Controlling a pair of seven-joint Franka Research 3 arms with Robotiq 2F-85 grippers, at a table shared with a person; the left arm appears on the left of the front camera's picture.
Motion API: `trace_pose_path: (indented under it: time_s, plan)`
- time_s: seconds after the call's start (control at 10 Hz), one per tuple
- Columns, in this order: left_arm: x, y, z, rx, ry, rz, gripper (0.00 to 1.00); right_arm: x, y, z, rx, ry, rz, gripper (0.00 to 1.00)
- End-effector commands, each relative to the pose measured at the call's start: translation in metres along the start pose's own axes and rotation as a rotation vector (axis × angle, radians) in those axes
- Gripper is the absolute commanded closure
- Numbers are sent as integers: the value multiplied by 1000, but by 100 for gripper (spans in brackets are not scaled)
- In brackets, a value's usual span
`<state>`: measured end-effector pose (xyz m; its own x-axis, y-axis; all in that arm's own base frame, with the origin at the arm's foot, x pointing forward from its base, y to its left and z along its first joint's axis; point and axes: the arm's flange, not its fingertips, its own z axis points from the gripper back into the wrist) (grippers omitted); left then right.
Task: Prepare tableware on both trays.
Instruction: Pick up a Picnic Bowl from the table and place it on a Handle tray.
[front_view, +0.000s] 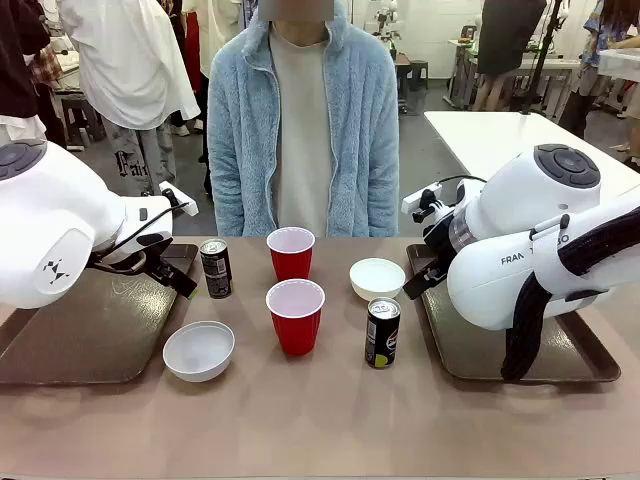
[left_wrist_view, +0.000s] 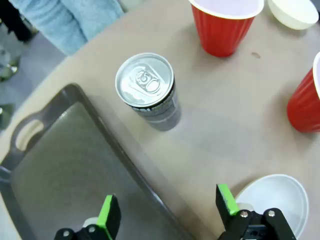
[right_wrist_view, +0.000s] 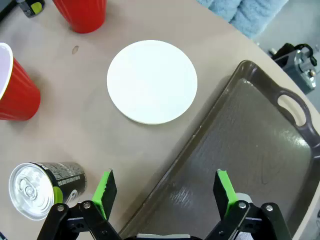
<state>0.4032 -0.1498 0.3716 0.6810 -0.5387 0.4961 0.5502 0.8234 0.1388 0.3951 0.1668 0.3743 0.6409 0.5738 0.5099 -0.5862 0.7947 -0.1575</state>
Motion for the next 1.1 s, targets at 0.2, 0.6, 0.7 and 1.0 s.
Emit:
trace_pose_path:
  time_s: [0.2,0.6,0.7,1.0]
  plan:
    - [0,0,0,0,0,0,0,0,0,0,0,0,0,0]
    - [0,0,0,0,0,0,0,0,0,0,0,0,0,0]
    - [0,0,0,0,0,0,0,0,0,0,0,0,0,0]
    - [0,0,0,0,0,0,0,0,0,0,0,0,0,0]
